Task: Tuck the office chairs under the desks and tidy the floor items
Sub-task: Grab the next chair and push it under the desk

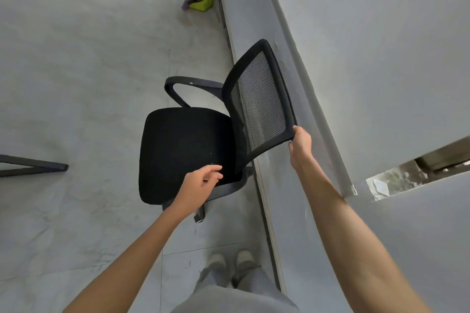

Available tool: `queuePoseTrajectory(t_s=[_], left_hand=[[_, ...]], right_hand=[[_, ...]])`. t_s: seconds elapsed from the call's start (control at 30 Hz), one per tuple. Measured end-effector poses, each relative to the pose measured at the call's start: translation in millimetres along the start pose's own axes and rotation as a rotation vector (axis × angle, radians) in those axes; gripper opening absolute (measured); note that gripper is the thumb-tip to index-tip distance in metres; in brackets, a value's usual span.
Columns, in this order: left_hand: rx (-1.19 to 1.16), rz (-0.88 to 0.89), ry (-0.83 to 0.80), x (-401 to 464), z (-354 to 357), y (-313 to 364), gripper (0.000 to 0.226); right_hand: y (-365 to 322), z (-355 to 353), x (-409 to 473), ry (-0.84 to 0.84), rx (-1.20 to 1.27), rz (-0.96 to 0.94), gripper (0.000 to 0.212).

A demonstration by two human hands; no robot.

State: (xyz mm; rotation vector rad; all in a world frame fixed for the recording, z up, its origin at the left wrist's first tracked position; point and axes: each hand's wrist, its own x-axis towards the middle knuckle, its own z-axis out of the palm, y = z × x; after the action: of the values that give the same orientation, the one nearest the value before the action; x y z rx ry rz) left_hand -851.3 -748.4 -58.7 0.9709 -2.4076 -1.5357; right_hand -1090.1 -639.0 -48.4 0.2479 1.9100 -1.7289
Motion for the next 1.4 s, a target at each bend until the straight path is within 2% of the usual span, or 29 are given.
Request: queuePoseTrajectory(t_s=[0.13,0.23,0.37,0.47,0.57,0.67,0.83,0.9,0.93,1.0,1.07,1.13,1.2,1.27,1.33,1.4], left_hand=[[0.006,0.062,0.019,15,3,16,0.027],[0.008,0.089,0.043,20,5,21,0.029],[0.004,0.046,0.068,19,10,20,0.03],[0.024,0.006,0.021,15,18,18,0.032],[0.054,-0.005,-0.038,5,23,17,0.032],[0.227,0.044,-0.033,-8,22,13,0.032],[0.563,-0.006,-0.05,-31,0,8,0.04],[0.729,0.016,-0.081,-43,-7,4,0.039],[0.78,0.033,-0.063,-51,-10,0,0.038],[0.833,0.083,0.008,-67,-17,-9,0.037],[0.889,0.141,0.063,-83,-28,-20,0.032],[0.938,0.152,0.1,-95,-37,-30,0.033],[0.925,0.136,0.146,-104,-42,-40,0.035],[0.903,0.079,0.204,-108,-42,-47,0.038],[0.914,0.019,0.229,-104,-37,-47,0.046],[0.938,-0.012,0.236,-96,-34,-50,0.048]], right_hand=[[9,16,-32,0.046,0.068,0.039,0.011],[22,19,-69,0.027,0.187,0.104,0.024],[39,12,-124,-0.185,0.291,0.213,0.027],[57,2,-150,-0.302,0.238,0.327,0.032],[74,-8,-159,-0.47,0.169,0.455,0.047],[86,-5,-168,-0.657,0.08,0.536,0.05],[96,14,-178,-0.958,-0.029,0.657,0.049],[95,16,-174,-1.002,-0.152,0.642,0.044],[92,16,-170,-0.955,-0.211,0.59,0.038],[85,8,-156,-0.733,-0.226,0.404,0.027],[75,-6,-137,-0.487,-0.313,0.06,0.03],[62,-17,-118,-0.354,-0.557,-0.361,0.03],[51,-17,-99,-0.416,-0.831,-0.749,0.041],[47,-9,-79,-0.607,-1.146,-1.054,0.058],[45,0,-62,-0.733,-1.393,-1.108,0.072],[43,8,-50,-0.744,-1.553,-1.071,0.075]])
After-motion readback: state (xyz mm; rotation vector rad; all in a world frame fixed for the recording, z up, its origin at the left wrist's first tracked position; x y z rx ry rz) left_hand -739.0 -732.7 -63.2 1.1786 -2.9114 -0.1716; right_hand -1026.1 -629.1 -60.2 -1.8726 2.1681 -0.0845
